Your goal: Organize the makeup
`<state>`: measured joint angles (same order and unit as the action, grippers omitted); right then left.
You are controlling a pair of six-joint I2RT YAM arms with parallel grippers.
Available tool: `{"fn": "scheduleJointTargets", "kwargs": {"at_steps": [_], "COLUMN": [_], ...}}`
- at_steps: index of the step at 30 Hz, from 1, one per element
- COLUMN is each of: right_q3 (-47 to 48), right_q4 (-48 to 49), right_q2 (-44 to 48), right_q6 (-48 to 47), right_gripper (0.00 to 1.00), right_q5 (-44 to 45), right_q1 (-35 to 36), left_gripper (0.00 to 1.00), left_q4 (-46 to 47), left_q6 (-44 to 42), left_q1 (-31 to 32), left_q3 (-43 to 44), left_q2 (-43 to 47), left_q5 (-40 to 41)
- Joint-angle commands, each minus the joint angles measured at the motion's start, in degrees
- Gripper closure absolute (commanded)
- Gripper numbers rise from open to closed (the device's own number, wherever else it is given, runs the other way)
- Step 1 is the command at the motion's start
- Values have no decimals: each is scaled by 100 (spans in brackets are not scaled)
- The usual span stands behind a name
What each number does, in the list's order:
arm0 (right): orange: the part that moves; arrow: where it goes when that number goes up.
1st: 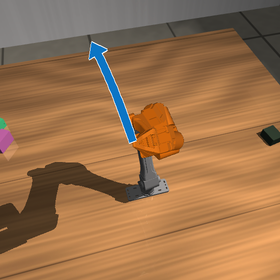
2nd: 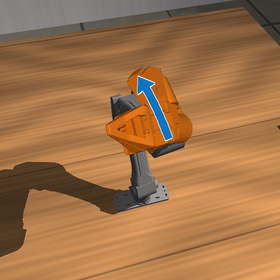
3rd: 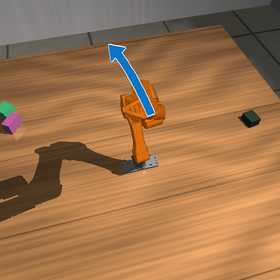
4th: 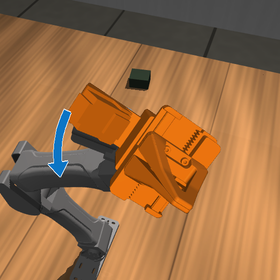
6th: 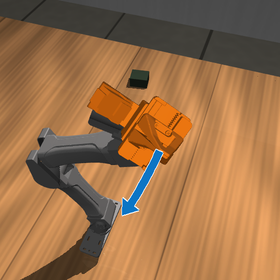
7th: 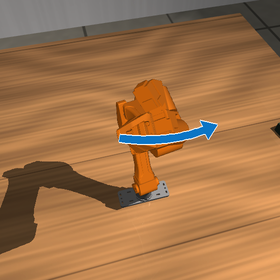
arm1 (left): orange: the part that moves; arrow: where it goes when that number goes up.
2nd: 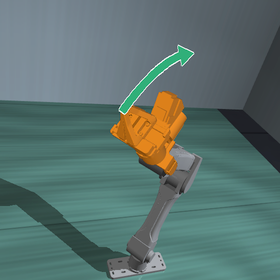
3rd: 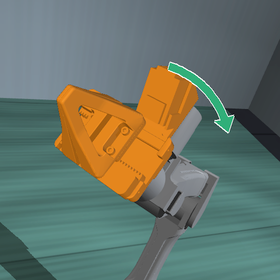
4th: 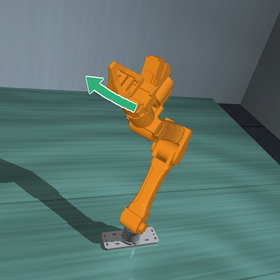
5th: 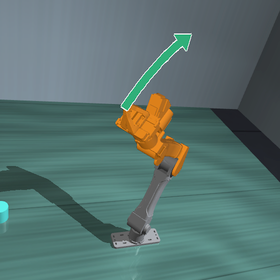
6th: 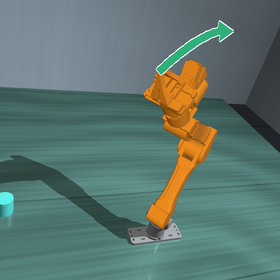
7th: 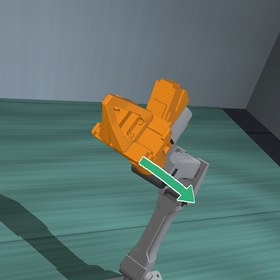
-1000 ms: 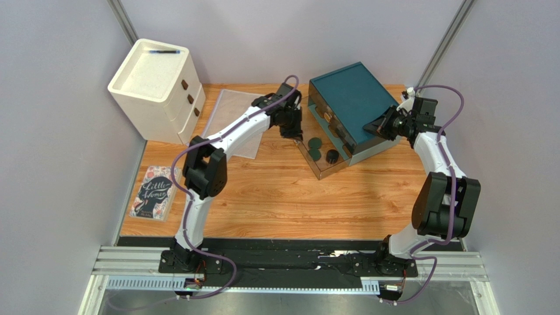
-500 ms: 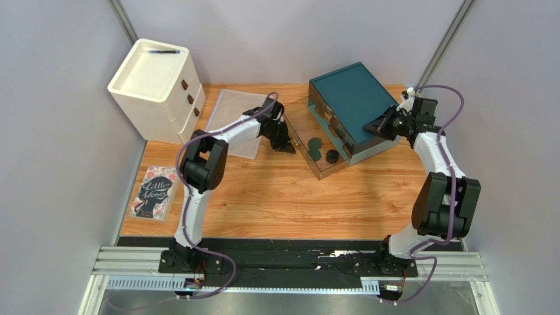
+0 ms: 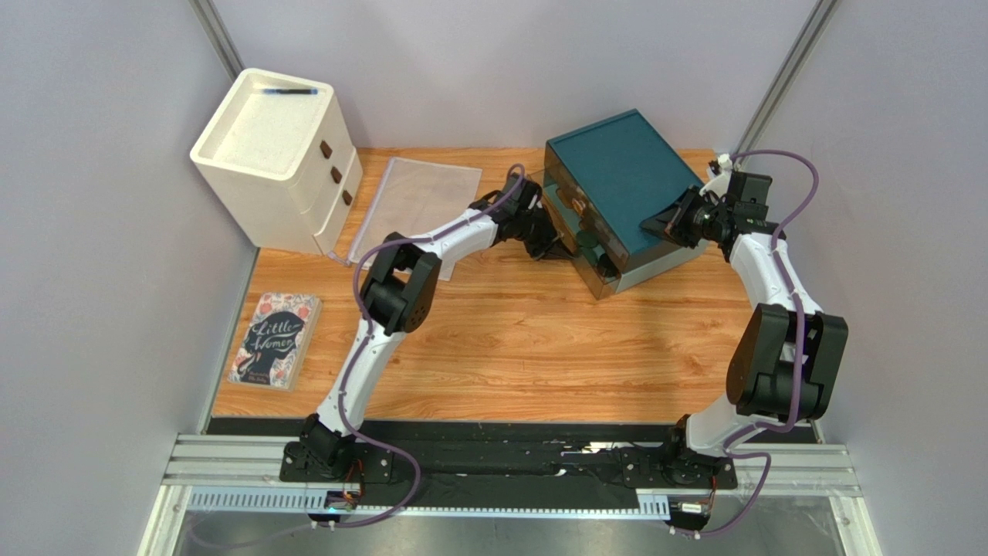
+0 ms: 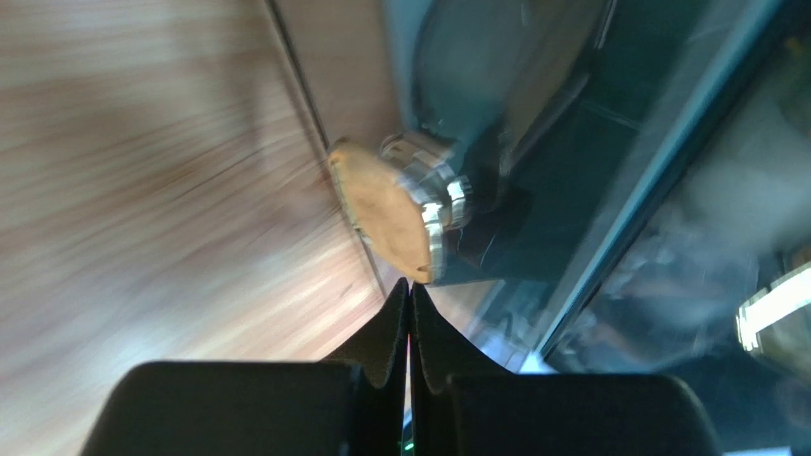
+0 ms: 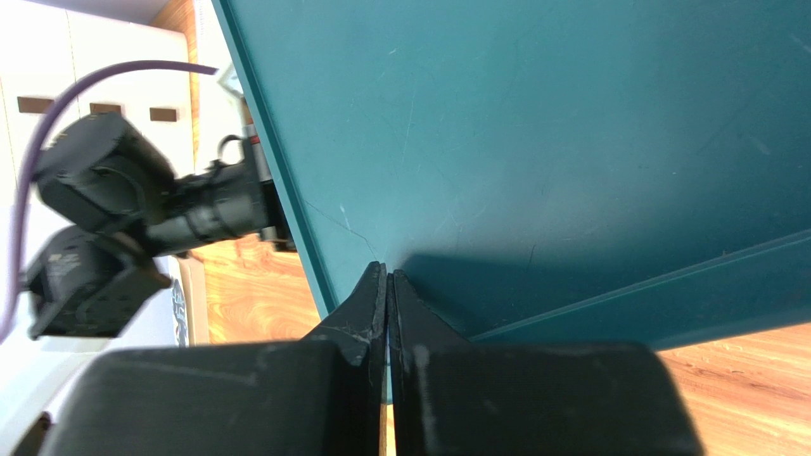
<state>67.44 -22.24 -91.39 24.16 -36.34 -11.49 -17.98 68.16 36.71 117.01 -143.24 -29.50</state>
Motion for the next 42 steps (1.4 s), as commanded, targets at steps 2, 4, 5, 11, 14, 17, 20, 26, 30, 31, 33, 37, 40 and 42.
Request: {"fn": "scheduleJointTargets", "kwargs": {"at_steps": [2, 4, 5, 11, 14, 17, 20, 26, 30, 31, 33, 37, 40, 42], "right_q3": [-565, -565, -565, -565, -539, -556, -565, -337, -275, -275, -258, 83, 348, 472], "right_q4": [-1494, -1494, -1494, -1485, -1494, -1441, -1380, -1511, -1468, -1459, -1389, -1458, -1529, -1468], "right_q2": [-564, -564, -564, -573, -546, -494, -327, 165, 875, 1052, 1499, 2045, 2309, 2433], "right_q6": [-500, -500, -500, -491, -500, -483, -465, -509, -465, -448, -474, -684, -816, -764], "right_gripper": [100, 100, 100, 100, 100, 100, 100, 100, 98, 96, 94, 80, 72, 68], "right_q5": [1199, 1199, 1199, 1190, 1199, 1086, 1085, 1120, 1146, 1164, 1138, 1032, 1085, 972], "right_q1": [68, 68, 68, 68, 68, 85, 129, 199, 375, 488, 612, 1085, 1446, 1526], "left_gripper": [100, 100, 100, 100, 100, 95, 72, 18, 1, 1, 1, 1, 1, 0], "left_q4": [1182, 1496, 1716, 2132, 1825, 1412, 1060, -161, -1195, -1373, -1916, -2648, -3062, -3343], "left_q6": [1331, 1550, 1655, 1728, 1236, 542, -205, -1857, -2867, -3009, -3510, -4231, -4565, -4575], "left_q1": [214, 223, 223, 196, 117, -14, -111, -138, -146, -138, -138, -138, -138, -138], "left_q3": [901, 1086, 1078, 886, 26, -836, -1250, -1268, -1443, -1514, -1742, -2199, -2586, -2841], "left_q2": [-538, -670, -696, -513, 180, 1015, 1736, 2862, 3599, 3740, 4110, 4848, 5480, 5903], "left_q5": [-285, -293, -320, -312, -23, 425, 673, 972, 1191, 1383, 1673, 2228, 2702, 2940]}}
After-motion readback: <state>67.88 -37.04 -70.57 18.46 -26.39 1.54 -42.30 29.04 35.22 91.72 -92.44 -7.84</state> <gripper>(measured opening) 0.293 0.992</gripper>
